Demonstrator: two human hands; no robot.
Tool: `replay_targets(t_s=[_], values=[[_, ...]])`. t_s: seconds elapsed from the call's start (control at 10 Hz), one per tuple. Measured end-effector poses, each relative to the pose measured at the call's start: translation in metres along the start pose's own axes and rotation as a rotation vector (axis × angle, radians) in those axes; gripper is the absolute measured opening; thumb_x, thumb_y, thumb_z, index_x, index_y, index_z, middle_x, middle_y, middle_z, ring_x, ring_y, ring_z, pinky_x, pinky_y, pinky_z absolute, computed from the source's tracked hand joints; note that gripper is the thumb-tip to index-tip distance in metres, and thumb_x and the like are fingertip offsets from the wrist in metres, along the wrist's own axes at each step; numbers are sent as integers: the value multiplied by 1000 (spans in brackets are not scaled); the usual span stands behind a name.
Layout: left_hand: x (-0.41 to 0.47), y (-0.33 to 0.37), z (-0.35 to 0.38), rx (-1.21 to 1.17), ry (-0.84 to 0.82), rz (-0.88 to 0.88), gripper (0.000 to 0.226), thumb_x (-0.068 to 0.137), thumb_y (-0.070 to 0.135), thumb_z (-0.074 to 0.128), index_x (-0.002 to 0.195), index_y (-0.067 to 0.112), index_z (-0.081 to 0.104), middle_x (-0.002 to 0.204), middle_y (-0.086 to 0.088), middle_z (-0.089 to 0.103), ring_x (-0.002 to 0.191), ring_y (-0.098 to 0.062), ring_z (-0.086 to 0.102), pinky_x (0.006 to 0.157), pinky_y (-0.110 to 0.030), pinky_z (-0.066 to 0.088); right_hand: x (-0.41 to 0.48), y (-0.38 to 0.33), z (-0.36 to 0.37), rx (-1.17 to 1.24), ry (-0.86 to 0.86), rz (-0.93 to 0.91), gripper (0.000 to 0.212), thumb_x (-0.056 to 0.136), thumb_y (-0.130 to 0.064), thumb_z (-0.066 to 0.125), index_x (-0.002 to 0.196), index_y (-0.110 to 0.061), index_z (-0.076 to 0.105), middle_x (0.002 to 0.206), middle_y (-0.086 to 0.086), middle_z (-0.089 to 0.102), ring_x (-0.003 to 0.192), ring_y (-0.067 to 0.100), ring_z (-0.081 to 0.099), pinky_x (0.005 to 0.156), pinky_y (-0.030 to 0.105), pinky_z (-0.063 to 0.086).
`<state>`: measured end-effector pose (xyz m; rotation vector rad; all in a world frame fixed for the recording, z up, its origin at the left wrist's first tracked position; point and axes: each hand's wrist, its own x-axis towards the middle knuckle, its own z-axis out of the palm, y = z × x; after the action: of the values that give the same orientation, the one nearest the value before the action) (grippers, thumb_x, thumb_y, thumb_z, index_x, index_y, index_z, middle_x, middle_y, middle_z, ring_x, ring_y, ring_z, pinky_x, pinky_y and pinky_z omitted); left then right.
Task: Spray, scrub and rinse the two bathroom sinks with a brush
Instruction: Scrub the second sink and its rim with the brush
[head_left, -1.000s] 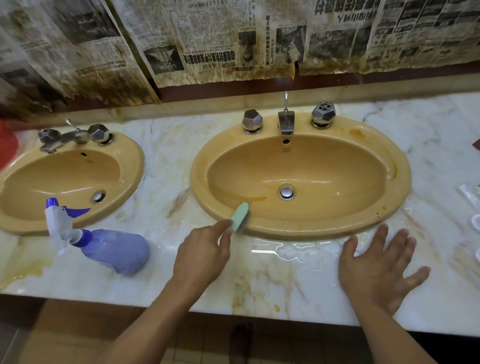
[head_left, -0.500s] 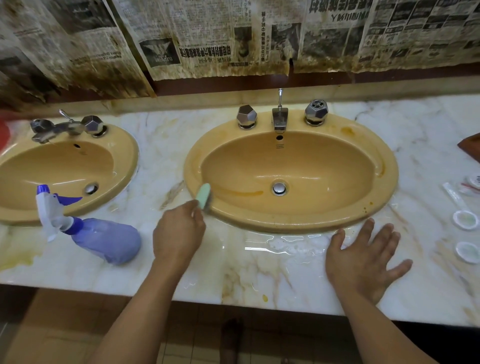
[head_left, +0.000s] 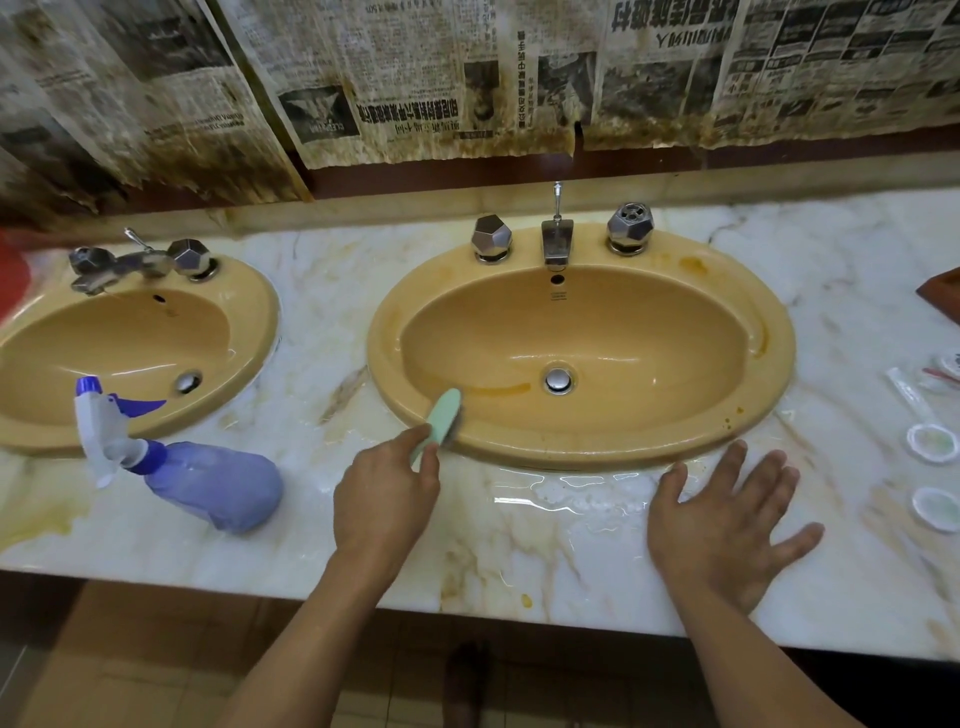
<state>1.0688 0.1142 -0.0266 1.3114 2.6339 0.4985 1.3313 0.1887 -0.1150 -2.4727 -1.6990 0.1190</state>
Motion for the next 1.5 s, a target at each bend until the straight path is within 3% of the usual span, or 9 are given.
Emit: replay_targets(t_s=[0.1,0.3,0.5,0.7,0.8,0.9,1.1,1.4,1.5], values=[[-13,5,6,6,-18,63,34,99,42,59,132,35,69,101,3,77,87,-20,69,60,-27,43,0,0,0,5,-1,-3,71,102,-54,27,161,-16,21,169,14,12,157,27,5,120,66,7],[1,6,7,-152,12,-117,27,95,43,65,120,38,75,108,8,75,97,-20,66,70,-30,44,0,0,0,5,-10,-6,72,101,-55,25,161,-16,20,169,14,11,157,27,3,121,66,7],[-22,33,23,-249,4,0,29,98,41,64,123,31,74,111,11,73,100,-15,66,76,-31,51,0,1,0,0,-14,-4,72,101,-56,22,161,-16,18,170,14,8,157,27,1,121,65,5],[-2,12,11,-216,107,-256,33,99,36,62,126,20,72,112,-4,75,95,-22,66,71,-29,42,0,1,0,9,-14,-2,72,101,-56,22,161,-17,18,170,13,8,157,26,1,121,65,5],[-4,19,8,-178,-15,-143,31,97,38,63,123,24,74,108,-2,76,87,-15,63,65,-28,47,1,0,1,4,-12,-3,72,101,-57,21,162,-17,18,170,13,7,157,26,1,121,65,4],[-16,35,12,-82,-107,4,32,98,40,60,126,29,71,108,1,75,96,-21,68,75,-34,54,1,-1,1,7,-16,5,72,101,-57,22,161,-18,18,170,12,7,157,26,0,122,65,4],[23,8,-4,-100,-4,-245,33,99,38,61,126,23,72,111,-6,74,97,-25,65,71,-30,42,0,0,1,5,-8,-1,72,101,-57,22,161,-18,18,170,12,8,157,26,1,122,65,5],[-39,63,19,-97,-213,20,34,99,43,55,130,33,67,113,-2,71,110,-25,63,86,-36,49,0,0,0,-12,-12,0,72,101,-56,22,161,-17,18,170,13,9,157,26,2,121,66,6],[-15,41,13,-80,-133,-94,33,98,44,58,127,31,69,112,-4,72,105,-27,65,80,-35,50,1,0,0,-7,-11,0,72,101,-56,23,161,-17,18,170,13,9,157,26,2,121,66,5]])
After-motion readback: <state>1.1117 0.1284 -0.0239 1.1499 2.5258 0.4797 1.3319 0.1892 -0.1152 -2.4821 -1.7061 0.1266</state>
